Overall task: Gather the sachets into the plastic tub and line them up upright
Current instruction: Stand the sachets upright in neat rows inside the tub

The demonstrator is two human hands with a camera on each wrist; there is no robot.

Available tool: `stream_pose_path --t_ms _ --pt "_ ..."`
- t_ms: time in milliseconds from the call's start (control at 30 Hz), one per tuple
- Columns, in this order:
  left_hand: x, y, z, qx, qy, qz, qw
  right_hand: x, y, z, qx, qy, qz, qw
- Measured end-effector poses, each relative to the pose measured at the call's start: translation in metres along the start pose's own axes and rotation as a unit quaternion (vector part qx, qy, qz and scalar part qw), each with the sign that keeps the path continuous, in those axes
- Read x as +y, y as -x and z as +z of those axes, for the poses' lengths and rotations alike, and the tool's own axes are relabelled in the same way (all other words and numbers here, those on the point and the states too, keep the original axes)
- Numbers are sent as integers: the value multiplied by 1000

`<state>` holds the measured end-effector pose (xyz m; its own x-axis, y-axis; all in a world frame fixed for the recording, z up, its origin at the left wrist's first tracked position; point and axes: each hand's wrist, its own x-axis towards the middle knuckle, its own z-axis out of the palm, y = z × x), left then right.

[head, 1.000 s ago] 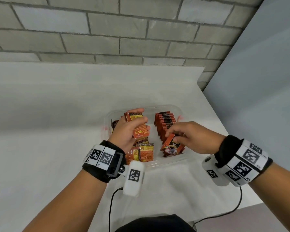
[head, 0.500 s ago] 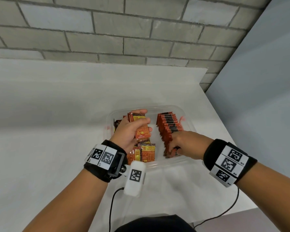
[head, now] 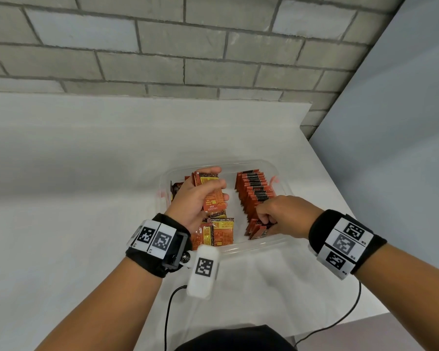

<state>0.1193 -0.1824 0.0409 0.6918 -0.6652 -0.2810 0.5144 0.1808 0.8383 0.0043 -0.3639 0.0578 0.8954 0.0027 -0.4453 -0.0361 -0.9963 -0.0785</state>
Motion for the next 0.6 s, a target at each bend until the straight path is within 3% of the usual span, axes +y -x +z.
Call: stream_pose_path --t_ms 233,367,500,600 --pt "-1 0 -2 4 35 -11 999 6 8 -13 -6 -118 38 992" --pt "-2 -2 -2 13 48 -25 998 12 8 -12 28 -138 31 990" --pt "-3 -3 -2 13 39 -26 999 5 5 -6 59 -93 -11 994" --pt "-3 -2 -1 15 32 -26 999 -2 1 3 16 25 -63 998"
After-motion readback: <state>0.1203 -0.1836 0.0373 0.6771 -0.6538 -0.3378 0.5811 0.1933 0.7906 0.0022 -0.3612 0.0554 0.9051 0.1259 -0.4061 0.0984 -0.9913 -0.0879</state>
